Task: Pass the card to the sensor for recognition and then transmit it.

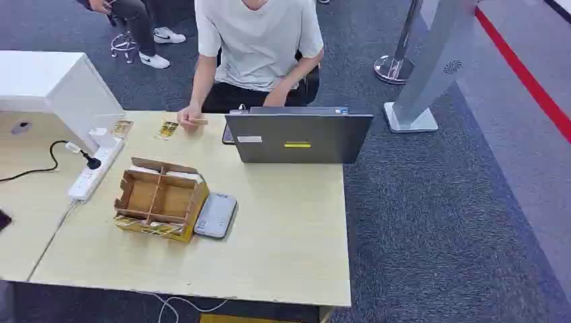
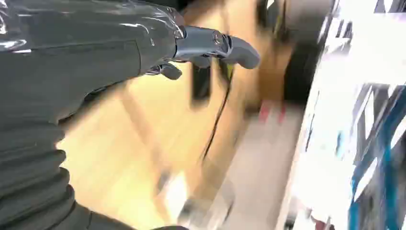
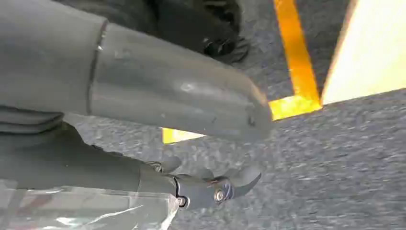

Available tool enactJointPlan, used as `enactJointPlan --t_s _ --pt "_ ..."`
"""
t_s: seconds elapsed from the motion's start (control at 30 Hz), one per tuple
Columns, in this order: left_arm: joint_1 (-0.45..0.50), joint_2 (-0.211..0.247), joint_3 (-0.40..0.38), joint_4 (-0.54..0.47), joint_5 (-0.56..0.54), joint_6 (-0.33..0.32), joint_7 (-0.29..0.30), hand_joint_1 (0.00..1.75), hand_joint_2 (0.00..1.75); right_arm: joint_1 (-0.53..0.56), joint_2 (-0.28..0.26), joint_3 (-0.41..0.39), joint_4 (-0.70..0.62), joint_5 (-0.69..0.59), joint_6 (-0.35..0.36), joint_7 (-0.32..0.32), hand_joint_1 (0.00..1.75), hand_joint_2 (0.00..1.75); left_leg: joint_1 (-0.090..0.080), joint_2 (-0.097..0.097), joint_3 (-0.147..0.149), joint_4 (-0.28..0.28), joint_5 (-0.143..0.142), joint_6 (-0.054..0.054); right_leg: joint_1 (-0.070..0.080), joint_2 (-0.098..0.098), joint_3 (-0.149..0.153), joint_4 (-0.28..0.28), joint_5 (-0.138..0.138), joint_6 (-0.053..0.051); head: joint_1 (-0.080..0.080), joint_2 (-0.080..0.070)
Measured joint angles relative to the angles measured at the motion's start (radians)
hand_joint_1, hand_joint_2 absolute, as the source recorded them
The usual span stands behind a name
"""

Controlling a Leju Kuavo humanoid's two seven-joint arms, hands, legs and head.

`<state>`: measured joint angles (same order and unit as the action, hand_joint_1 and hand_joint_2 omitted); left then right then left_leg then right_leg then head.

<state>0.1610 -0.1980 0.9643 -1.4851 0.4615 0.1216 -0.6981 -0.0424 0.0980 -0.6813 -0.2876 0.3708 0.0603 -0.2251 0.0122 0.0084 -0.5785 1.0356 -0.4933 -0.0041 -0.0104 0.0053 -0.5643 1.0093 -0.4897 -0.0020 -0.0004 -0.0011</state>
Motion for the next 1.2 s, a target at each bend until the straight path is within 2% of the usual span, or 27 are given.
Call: enactJointPlan --t_s 0.03,0.07,0.17,0.27,0.5,0.57,0.63,0.7,0.77,0.87,0.93,0.97,1.0,1.03,1.07,1.2 --pt "-0.019 -0.002 0.082 0.002 -0.01 -0.012 0.0 0.0 1.75 0.002 -0.005 0.004 0.012 0.007 0.002 0.004 0.0 0.0 0.0 0.001 0.0 0.0 0.0 0.001 0.0 0.001 -0.001 0.0 0.0 0.0 -0.005 0.0" --pt "-0.042 -0.001 0.126 0.002 -0.03 -0.036 0.0 0.0 1.75 0.003 -0.008 0.008 0.021 0.01 0.002 0.004 0.0 0.0 0.0 -0.001 0.006 0.001 0.0 0.001 0.001 0.0 -0.002 0.0 0.0 0.001 -0.005 0.0" --pt "-0.094 0.019 0.184 -0.008 -0.08 -0.075 -0.002 0.0 1.75 -0.012 -0.012 0.014 0.034 0.02 0.003 0.007 0.0 0.0 0.001 -0.007 0.001 0.001 0.001 0.002 0.001 -0.007 -0.002 0.0 -0.001 0.001 0.0 0.0" --pt "-0.133 0.036 0.229 -0.02 -0.091 -0.079 -0.002 0.0 1.75 -0.023 -0.013 0.018 0.042 0.022 0.002 0.007 0.0 0.0 0.0 -0.007 0.002 0.001 0.001 0.002 0.0 -0.006 -0.001 0.0 -0.001 0.001 -0.001 0.0" --pt "-0.153 0.043 0.258 -0.031 -0.095 -0.083 -0.002 0.0 1.75 -0.026 -0.016 0.024 0.053 0.024 0.003 0.01 0.0 0.0 0.0 -0.007 0.001 0.001 0.0 0.002 0.0 -0.007 -0.001 -0.001 0.0 0.002 0.0 0.0" --pt "-0.159 0.043 0.264 -0.045 -0.125 -0.109 -0.002 0.0 1.75 -0.027 -0.017 0.026 0.055 0.029 0.005 0.014 0.0 0.0 0.0 -0.007 0.001 0.001 0.001 0.002 0.0 -0.007 -0.001 -0.001 0.0 0.002 -0.001 0.0" --pt "-0.176 0.042 0.267 -0.091 -0.204 -0.114 -0.002 0.0 1.75 -0.028 -0.017 0.027 0.057 0.033 0.006 0.024 0.0 0.0 0.0 -0.007 0.002 0.001 0.001 0.002 0.0 -0.007 -0.002 -0.001 0.0 0.002 0.0 0.0" --pt "-0.193 0.043 0.245 -0.144 -0.294 -0.054 -0.002 0.0 1.75 -0.031 -0.018 0.027 0.058 0.038 0.006 0.03 0.0 0.0 0.0 -0.007 0.002 0.002 0.001 0.002 0.0 -0.007 -0.002 -0.001 0.0 0.002 -0.001 0.0" --pt "-0.202 0.055 0.174 -0.187 -0.396 0.06 -0.002 0.0 1.75 -0.034 -0.018 0.027 0.061 0.043 0.008 0.042 0.0 0.0 0.0 -0.007 0.002 0.002 0.001 0.002 0.0 -0.007 -0.001 -0.001 0.0 0.002 0.0 0.0" --pt "-0.204 0.097 0.037 -0.227 -0.518 0.247 -0.002 0.0 1.75 -0.04 -0.018 0.027 0.061 0.05 0.012 0.05 0.0 0.0 0.0 -0.007 0.003 0.002 0.002 0.002 0.0 -0.007 -0.002 -0.001 0.001 0.001 0.0 0.0" --pt "-0.203 0.143 -0.085 -0.236 -0.604 0.381 -0.002 0.0 1.75 -0.044 -0.018 0.029 0.061 0.059 0.014 0.057 0.0 0.0 0.0 -0.007 0.003 0.001 0.002 0.001 0.0 -0.006 -0.001 0.0 0.001 0.001 0.0 0.0" --pt "-0.203 0.167 -0.143 -0.238 -0.691 0.492 -0.002 0.0 1.75 -0.046 -0.018 0.032 0.061 0.064 0.016 0.06 0.0 0.0 0.001 -0.007 0.003 0.002 0.002 0.001 0.0 -0.007 -0.001 0.0 0.001 0.001 -0.001 0.0" --pt "-0.204 0.188 -0.2 -0.238 -0.756 0.541 -0.003 0.0 1.75 -0.049 -0.018 0.034 0.062 0.069 0.016 0.063 0.0 0.0 0.0 -0.008 0.003 0.001 0.002 0.001 0.0 -0.007 -0.001 0.0 0.001 0.001 0.0 0.0" --pt "-0.206 0.202 -0.242 -0.237 -0.813 0.556 -0.003 0.0 1.75 -0.052 -0.018 0.034 0.062 0.07 0.016 0.065 0.0 0.0 0.0 -0.007 0.003 0.001 0.002 0.001 0.0 -0.007 -0.001 0.0 0.001 0.001 -0.001 0.0" --pt "-0.212 0.215 -0.285 -0.236 -0.921 0.561 -0.003 0.0 1.75 -0.055 -0.018 0.035 0.062 0.074 0.016 0.071 0.0 0.0 0.0 -0.007 0.003 0.001 0.002 0.002 0.0 -0.007 -0.001 0.0 0.001 0.001 -0.001 0.0" --pt "-0.257 0.234 -0.37 -0.223 -1.242 0.561 -0.003 0.0 1.75 -0.063 -0.018 0.038 0.063 0.082 0.013 0.084 0.0 0.0 0.0 -0.007 0.003 0.002 0.002 0.002 0.0 -0.007 -0.001 0.0 0.001 0.002 -0.001 0.0"
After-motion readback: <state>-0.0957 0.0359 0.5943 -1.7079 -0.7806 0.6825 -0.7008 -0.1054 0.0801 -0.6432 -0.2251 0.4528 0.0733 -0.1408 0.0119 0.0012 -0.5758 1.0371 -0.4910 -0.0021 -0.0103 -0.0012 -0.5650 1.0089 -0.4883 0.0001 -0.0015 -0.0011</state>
